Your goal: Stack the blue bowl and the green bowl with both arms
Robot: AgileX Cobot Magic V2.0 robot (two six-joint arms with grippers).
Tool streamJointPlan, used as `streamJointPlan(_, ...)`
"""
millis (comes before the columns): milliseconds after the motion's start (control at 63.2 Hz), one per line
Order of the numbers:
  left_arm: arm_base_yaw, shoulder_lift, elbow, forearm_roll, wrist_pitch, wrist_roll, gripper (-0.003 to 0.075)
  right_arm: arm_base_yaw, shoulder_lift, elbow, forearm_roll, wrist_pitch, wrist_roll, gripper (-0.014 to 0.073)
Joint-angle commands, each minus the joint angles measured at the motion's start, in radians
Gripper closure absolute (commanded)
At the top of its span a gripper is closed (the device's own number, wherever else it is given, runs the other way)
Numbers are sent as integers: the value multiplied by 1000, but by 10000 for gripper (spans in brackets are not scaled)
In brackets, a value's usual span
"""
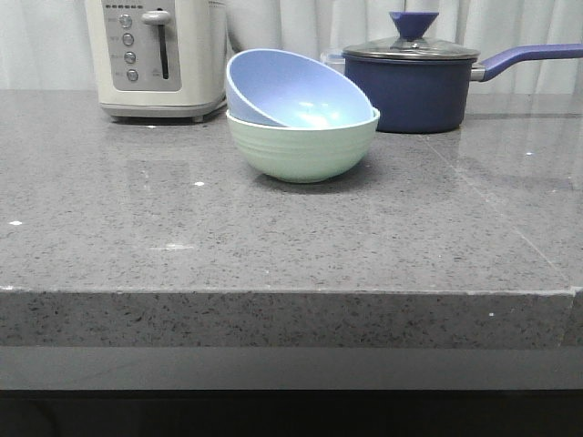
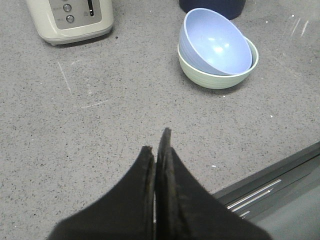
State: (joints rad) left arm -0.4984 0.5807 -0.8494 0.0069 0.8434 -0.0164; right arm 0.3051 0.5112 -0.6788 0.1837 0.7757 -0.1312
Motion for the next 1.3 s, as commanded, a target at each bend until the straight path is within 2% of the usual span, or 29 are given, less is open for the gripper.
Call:
streamJointPlan(0,24,-30,6,-7,-115,-6,740,-2,3,-24,9,-71,1,657)
streamJointPlan(174,166,-181,167,42,-285,-4,740,-2,3,-24,9,-71,1,657)
streamJointPlan(380,327,-411,510,31,-669,-4,740,-2,3,-24,9,-71,1,657)
streamJointPlan(443,356,-475,608,24,-776,-4,740,-2,3,-24,9,-71,1,657)
streamJointPlan(569,387,-580,760,-7,-907,-4,740,-2,3,-24,9,-71,1,657)
streamJointPlan(727,417,-602,861,-66,-963,-6,740,-2,3,-24,9,-70,1,657)
streamJointPlan(759,422,-604,858,-68,-922,-6,740,-2,3,-24,9,-69,1,657)
streamJointPlan(870,432,-604,858,-66,-903,-6,740,-2,3,-24,9,-70,1,657)
streamJointPlan(1281,428,-602,858,-66,-899,-6,740,-2,3,-24,9,-69,1,657)
